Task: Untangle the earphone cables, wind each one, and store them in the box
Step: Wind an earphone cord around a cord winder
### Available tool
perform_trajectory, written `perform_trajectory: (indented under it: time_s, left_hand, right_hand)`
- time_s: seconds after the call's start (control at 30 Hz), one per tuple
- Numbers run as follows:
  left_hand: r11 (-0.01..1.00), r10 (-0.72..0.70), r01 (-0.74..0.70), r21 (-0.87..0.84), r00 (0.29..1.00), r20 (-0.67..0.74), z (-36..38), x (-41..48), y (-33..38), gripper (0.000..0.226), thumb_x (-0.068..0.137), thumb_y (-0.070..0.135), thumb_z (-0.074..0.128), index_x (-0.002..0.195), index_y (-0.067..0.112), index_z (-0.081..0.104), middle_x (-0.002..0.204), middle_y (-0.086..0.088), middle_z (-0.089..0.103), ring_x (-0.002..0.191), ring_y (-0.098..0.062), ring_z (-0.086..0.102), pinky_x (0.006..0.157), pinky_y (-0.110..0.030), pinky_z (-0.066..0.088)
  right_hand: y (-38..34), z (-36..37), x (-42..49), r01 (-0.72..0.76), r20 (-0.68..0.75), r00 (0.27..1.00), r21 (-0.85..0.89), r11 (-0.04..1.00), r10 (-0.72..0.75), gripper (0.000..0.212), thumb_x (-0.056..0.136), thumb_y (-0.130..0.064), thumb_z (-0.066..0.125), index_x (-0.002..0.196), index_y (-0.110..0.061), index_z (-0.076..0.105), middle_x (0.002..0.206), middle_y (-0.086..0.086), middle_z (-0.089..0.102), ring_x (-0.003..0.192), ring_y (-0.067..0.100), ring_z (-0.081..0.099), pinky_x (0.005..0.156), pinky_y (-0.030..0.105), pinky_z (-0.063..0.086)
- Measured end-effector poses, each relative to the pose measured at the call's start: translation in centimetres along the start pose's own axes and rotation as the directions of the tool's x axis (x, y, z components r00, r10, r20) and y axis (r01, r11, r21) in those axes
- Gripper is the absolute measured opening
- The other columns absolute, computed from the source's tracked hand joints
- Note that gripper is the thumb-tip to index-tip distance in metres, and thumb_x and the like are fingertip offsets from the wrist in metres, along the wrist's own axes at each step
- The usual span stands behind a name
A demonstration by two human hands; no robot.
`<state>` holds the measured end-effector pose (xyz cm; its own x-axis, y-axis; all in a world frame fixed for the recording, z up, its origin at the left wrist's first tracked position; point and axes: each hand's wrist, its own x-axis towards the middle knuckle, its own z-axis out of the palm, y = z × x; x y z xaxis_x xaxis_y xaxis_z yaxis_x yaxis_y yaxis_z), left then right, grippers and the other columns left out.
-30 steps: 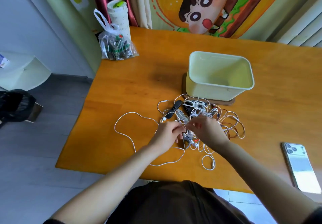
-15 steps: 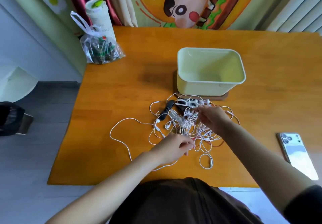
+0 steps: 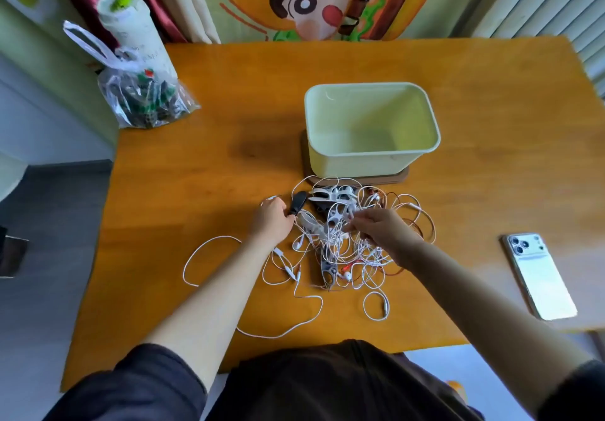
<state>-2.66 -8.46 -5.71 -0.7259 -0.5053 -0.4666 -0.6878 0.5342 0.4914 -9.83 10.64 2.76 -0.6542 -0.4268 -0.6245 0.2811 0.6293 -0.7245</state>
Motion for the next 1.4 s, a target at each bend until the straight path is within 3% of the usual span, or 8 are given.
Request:
perform_trajectory:
  time_s: [0.37,0.53,0.7,0.8,0.9,1.03,1.27,1.4]
  left_hand:
    - [0.997,-0.01,0.009,0.072,1.0,0.008,0.3,0.3,-0.2,0.016,0.087,0.024,0.065,0.085,0.009,0.059,0.083,-0.008,0.061,0.077,-0.025,0.056,0.051,-0.027,0.036]
    - [0.994,0.018,-0.007,0.111,0.995,-0.093,0.0,-0.4,-1.4,0.033,0.09,0.02,0.063,0.114,-0.001,0.052,0.12,-0.016,0.057,0.114,-0.031,0.048,0.092,-0.037,0.043]
    - [0.995,0.057,-0.071,-0.077,0.985,-0.164,-0.6,-1.5,-1.9,0.024,0.089,0.021,0.064,0.102,0.01,0.048,0.106,-0.013,0.06,0.096,-0.027,0.056,0.076,-0.039,0.053]
    - [0.959,0.114,-0.142,-0.246,0.986,-0.126,-0.7,-2.9,-0.6,0.028,0.09,0.023,0.063,0.109,0.007,0.051,0.101,-0.001,0.059,0.089,-0.017,0.057,0.071,-0.027,0.049]
    - [0.843,0.154,-0.137,-0.521,0.988,-0.01,-0.5,-4.8,1.7,0.032,0.092,0.021,0.062,0.118,0.004,0.053,0.109,-0.006,0.064,0.094,-0.016,0.06,0.073,-0.015,0.046]
    - [0.7,0.26,-0.169,-0.694,0.965,0.027,-0.3,-7.5,4.6,0.018,0.093,0.017,0.06,0.11,0.016,0.055,0.104,-0.004,0.066,0.096,-0.017,0.063,0.082,-0.022,0.05]
    - [0.601,0.288,-0.17,-0.781,0.958,0.013,-0.3,-10.1,6.6,0.02,0.097,0.018,0.052,0.115,0.017,0.061,0.096,-0.003,0.068,0.087,-0.01,0.063,0.065,-0.012,0.048]
    - [0.561,0.271,-0.15,-0.814,0.962,0.009,-0.4,-11.0,7.1,0.025,0.098,0.019,0.05,0.118,0.009,0.062,0.089,-0.001,0.067,0.07,-0.005,0.058,0.056,-0.01,0.043]
  right_hand:
    - [0.8,-0.2,-0.7,-0.022,0.004,1.0,-0.049,0.999,0.022,0.004,0.082,-0.012,0.07,0.085,-0.012,0.068,0.072,0.0,0.066,0.061,0.006,0.056,0.052,0.012,0.045]
    - [1.1,-0.4,-1.0,-0.005,0.005,1.0,-0.023,1.0,0.005,0.011,0.085,-0.009,0.066,0.095,-0.004,0.069,0.072,-0.003,0.067,0.059,0.004,0.056,0.05,0.01,0.043]
    - [1.1,-0.2,-1.5,0.029,-0.018,0.999,0.027,0.999,-0.028,0.006,0.088,-0.008,0.062,0.09,-0.007,0.067,0.08,0.006,0.067,0.063,0.008,0.055,0.051,0.011,0.044]
    - [0.7,0.2,-2.0,0.103,-0.061,0.993,0.091,0.99,-0.098,0.007,0.089,-0.007,0.059,0.089,-0.009,0.066,0.08,0.005,0.067,0.066,0.01,0.056,0.053,0.011,0.044]
    - [-0.2,0.6,-2.6,0.193,-0.102,0.979,0.183,0.964,-0.177,0.009,0.091,-0.008,0.057,0.089,-0.009,0.065,0.08,0.006,0.068,0.066,0.01,0.057,0.054,0.011,0.044]
    - [-1.2,1.0,-3.3,0.307,-0.153,0.948,0.228,0.924,-0.277,0.01,0.092,-0.007,0.057,0.088,-0.012,0.065,0.081,0.004,0.07,0.065,0.006,0.06,0.06,0.016,0.047]
    - [-1.5,0.4,-4.0,0.433,-0.241,0.868,-0.064,0.899,-0.435,0.014,0.09,-0.014,0.061,0.082,-0.024,0.064,0.076,0.002,0.07,0.064,0.01,0.063,0.062,0.026,0.054]
    - [-1.5,0.7,-4.3,0.449,-0.305,0.824,-0.162,0.879,-0.477,0.004,0.089,-0.018,0.064,0.09,-0.016,0.067,0.075,0.001,0.069,0.064,0.012,0.065,0.062,0.027,0.056]
